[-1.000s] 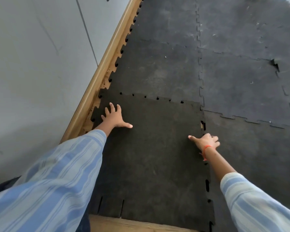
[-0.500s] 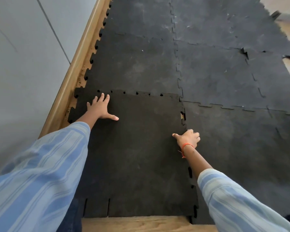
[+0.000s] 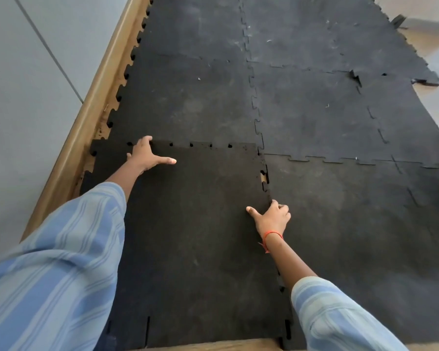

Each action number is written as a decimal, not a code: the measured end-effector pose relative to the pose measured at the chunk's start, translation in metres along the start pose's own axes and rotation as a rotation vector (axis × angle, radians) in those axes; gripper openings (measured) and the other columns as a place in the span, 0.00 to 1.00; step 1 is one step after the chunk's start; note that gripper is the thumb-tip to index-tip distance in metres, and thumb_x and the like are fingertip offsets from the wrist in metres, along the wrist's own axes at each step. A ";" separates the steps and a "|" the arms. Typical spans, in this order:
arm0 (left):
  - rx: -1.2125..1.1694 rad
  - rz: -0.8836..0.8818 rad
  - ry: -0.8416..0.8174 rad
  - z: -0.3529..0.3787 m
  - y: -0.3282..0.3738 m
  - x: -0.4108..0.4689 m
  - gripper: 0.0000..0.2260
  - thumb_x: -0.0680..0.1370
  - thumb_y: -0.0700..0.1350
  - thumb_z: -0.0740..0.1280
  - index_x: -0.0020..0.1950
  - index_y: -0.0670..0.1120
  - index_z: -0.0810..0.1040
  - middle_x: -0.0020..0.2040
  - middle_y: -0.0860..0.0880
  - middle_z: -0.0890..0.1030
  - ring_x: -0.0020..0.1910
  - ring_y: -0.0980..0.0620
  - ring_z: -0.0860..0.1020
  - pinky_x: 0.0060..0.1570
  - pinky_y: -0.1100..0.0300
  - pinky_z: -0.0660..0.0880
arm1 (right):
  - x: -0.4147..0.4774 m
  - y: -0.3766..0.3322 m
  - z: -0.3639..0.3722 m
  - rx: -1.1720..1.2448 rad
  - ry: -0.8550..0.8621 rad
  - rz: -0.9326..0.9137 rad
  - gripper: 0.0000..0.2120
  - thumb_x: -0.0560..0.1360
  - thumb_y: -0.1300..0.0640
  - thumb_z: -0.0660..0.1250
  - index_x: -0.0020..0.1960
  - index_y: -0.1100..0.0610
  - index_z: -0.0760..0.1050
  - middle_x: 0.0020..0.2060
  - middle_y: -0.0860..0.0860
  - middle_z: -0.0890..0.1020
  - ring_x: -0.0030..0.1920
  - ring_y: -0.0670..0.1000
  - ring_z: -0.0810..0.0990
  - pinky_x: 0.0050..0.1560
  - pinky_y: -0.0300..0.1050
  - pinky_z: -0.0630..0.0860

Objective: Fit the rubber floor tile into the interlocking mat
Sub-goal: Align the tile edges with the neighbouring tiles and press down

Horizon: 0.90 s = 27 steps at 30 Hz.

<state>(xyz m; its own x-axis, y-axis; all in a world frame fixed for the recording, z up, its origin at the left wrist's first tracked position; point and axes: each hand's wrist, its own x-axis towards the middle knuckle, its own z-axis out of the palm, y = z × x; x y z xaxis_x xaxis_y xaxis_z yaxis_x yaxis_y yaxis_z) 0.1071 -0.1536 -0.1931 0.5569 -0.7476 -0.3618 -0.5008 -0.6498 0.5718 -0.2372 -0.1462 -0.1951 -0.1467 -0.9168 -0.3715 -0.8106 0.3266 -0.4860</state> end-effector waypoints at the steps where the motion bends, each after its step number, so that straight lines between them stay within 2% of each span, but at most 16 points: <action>1: -0.017 -0.004 0.001 0.001 0.002 -0.001 0.46 0.66 0.53 0.79 0.77 0.45 0.58 0.77 0.43 0.61 0.76 0.40 0.59 0.73 0.37 0.55 | -0.004 0.006 0.001 0.040 0.014 -0.008 0.35 0.72 0.45 0.71 0.71 0.63 0.64 0.66 0.60 0.67 0.67 0.61 0.64 0.68 0.52 0.65; 8: -0.036 0.013 -0.073 -0.003 -0.005 0.005 0.46 0.66 0.49 0.80 0.77 0.43 0.59 0.76 0.42 0.60 0.75 0.41 0.61 0.72 0.39 0.60 | -0.013 0.016 0.002 0.045 0.159 0.012 0.31 0.72 0.39 0.67 0.66 0.59 0.72 0.62 0.58 0.73 0.65 0.59 0.68 0.63 0.53 0.68; 11: -0.018 0.022 -0.077 -0.003 -0.007 0.007 0.46 0.66 0.49 0.80 0.77 0.43 0.59 0.76 0.42 0.60 0.75 0.41 0.61 0.71 0.42 0.63 | -0.017 0.018 0.004 0.172 0.200 0.089 0.26 0.74 0.41 0.65 0.62 0.59 0.74 0.59 0.57 0.76 0.63 0.58 0.69 0.63 0.52 0.67; 15: 0.089 0.016 -0.080 0.000 -0.008 0.010 0.44 0.68 0.51 0.78 0.77 0.44 0.57 0.77 0.42 0.59 0.75 0.40 0.62 0.71 0.39 0.62 | -0.035 0.025 0.017 0.075 0.259 0.038 0.20 0.78 0.47 0.62 0.62 0.60 0.75 0.59 0.58 0.77 0.61 0.59 0.70 0.62 0.51 0.65; 18: 0.254 0.019 -0.068 -0.005 -0.001 0.009 0.45 0.70 0.57 0.75 0.78 0.45 0.55 0.78 0.42 0.58 0.76 0.40 0.58 0.72 0.38 0.58 | -0.037 0.024 0.018 0.057 0.268 0.044 0.22 0.77 0.46 0.63 0.63 0.60 0.74 0.59 0.58 0.77 0.62 0.59 0.71 0.61 0.52 0.66; 20: 0.421 0.039 -0.053 -0.007 0.001 0.009 0.49 0.68 0.64 0.72 0.79 0.45 0.52 0.78 0.42 0.58 0.77 0.39 0.56 0.71 0.38 0.56 | -0.040 0.026 0.022 -0.028 0.271 0.007 0.25 0.75 0.44 0.64 0.65 0.59 0.72 0.61 0.57 0.76 0.63 0.59 0.70 0.63 0.52 0.66; 22: 0.503 0.055 -0.068 -0.002 0.003 0.009 0.53 0.67 0.68 0.71 0.80 0.44 0.48 0.79 0.41 0.56 0.77 0.39 0.54 0.73 0.39 0.53 | -0.044 0.033 0.026 -0.082 0.270 -0.034 0.27 0.75 0.42 0.64 0.67 0.59 0.70 0.62 0.56 0.75 0.64 0.58 0.70 0.64 0.52 0.65; 27: 0.460 0.064 -0.058 0.007 0.010 0.005 0.55 0.67 0.63 0.74 0.80 0.39 0.47 0.79 0.39 0.54 0.77 0.39 0.56 0.75 0.43 0.55 | -0.041 0.045 0.024 -0.121 0.263 -0.101 0.28 0.75 0.41 0.64 0.66 0.60 0.71 0.60 0.56 0.75 0.62 0.58 0.71 0.62 0.51 0.67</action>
<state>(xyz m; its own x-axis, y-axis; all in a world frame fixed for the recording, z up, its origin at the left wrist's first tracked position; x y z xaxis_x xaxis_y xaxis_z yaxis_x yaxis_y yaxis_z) 0.1002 -0.1647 -0.1940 0.4834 -0.7864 -0.3846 -0.7821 -0.5853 0.2137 -0.2539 -0.0883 -0.2200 -0.1904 -0.9765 -0.1007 -0.8880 0.2150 -0.4064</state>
